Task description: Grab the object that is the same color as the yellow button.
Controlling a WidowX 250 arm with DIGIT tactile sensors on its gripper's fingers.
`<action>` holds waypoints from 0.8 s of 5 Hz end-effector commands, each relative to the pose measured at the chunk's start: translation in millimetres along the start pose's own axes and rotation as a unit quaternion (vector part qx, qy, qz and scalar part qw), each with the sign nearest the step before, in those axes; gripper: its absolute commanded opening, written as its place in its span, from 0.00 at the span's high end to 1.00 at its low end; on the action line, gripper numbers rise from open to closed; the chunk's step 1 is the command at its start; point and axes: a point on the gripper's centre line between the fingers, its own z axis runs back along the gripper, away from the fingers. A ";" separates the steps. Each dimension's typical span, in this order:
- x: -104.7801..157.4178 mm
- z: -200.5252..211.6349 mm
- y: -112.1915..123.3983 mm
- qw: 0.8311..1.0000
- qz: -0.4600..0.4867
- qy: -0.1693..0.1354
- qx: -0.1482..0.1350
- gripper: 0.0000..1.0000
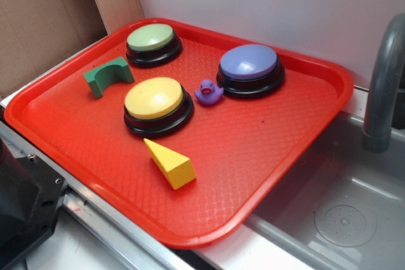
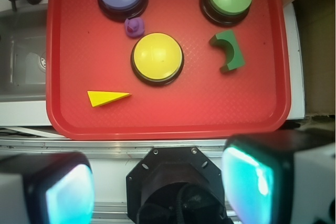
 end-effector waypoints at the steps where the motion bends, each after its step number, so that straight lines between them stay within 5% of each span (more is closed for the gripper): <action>1: 0.0 0.0 0.0 1.000 0.000 0.000 0.000 0.00; 4: 32.0 -18.9 -36.6 0.964 -0.262 -0.032 0.027 0.00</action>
